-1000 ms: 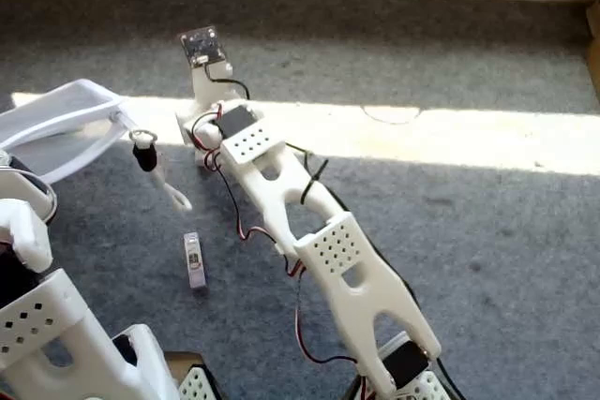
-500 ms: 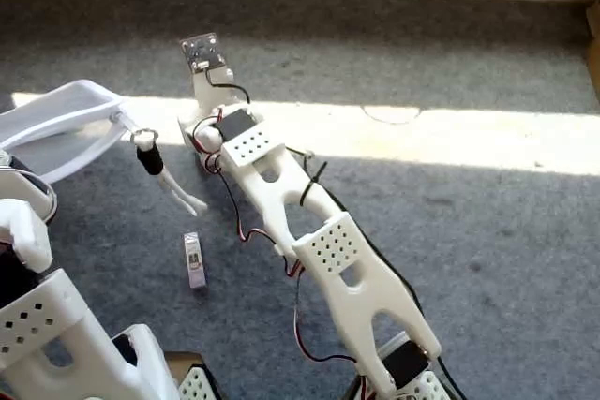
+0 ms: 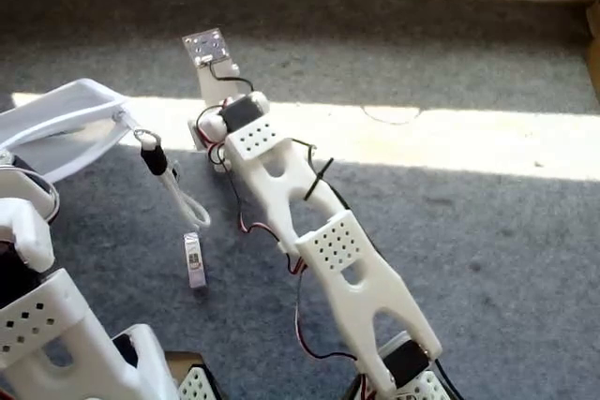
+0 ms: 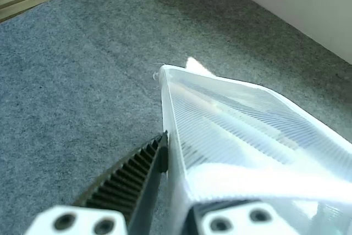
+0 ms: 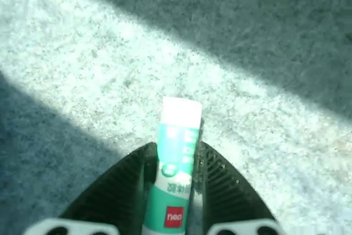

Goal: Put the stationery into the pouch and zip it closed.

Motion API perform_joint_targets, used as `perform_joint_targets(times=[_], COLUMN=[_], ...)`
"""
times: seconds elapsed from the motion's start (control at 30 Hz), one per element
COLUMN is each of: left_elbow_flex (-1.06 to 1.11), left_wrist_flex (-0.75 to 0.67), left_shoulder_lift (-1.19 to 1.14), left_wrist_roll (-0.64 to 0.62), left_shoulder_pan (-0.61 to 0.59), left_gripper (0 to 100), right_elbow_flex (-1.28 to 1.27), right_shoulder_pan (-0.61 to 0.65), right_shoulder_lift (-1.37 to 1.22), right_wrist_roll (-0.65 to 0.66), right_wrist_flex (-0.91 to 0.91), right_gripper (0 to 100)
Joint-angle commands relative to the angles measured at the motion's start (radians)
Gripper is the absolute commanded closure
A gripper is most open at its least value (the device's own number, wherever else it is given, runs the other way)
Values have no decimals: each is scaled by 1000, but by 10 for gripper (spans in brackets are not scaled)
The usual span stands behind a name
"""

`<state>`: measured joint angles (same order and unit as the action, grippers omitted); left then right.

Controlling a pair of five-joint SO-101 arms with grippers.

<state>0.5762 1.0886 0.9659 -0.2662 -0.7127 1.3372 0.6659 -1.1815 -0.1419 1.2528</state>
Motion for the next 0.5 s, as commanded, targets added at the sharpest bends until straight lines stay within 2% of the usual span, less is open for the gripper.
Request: perform_joint_targets(times=[0.0, 0.17, 0.27, 0.47], left_elbow_flex=[-19, -19, -21, -22], left_wrist_flex=[-28, -28, -28, -28], left_shoulder_lift=[33, 33, 33, 33], left_wrist_roll=[-11, -11, -11, -11], left_shoulder_pan=[101, 179, 219, 295], left_gripper=[990, 990, 990, 990], right_elbow_flex=[166, 294, 352, 400], right_shoulder_pan=[-28, -51, -58, -113], right_shoulder_lift=[84, 82, 82, 93], right_wrist_roll=[15, 28, 109, 147], right_wrist_flex=[145, 325, 417, 512], right_gripper=[961, 961, 961, 961])
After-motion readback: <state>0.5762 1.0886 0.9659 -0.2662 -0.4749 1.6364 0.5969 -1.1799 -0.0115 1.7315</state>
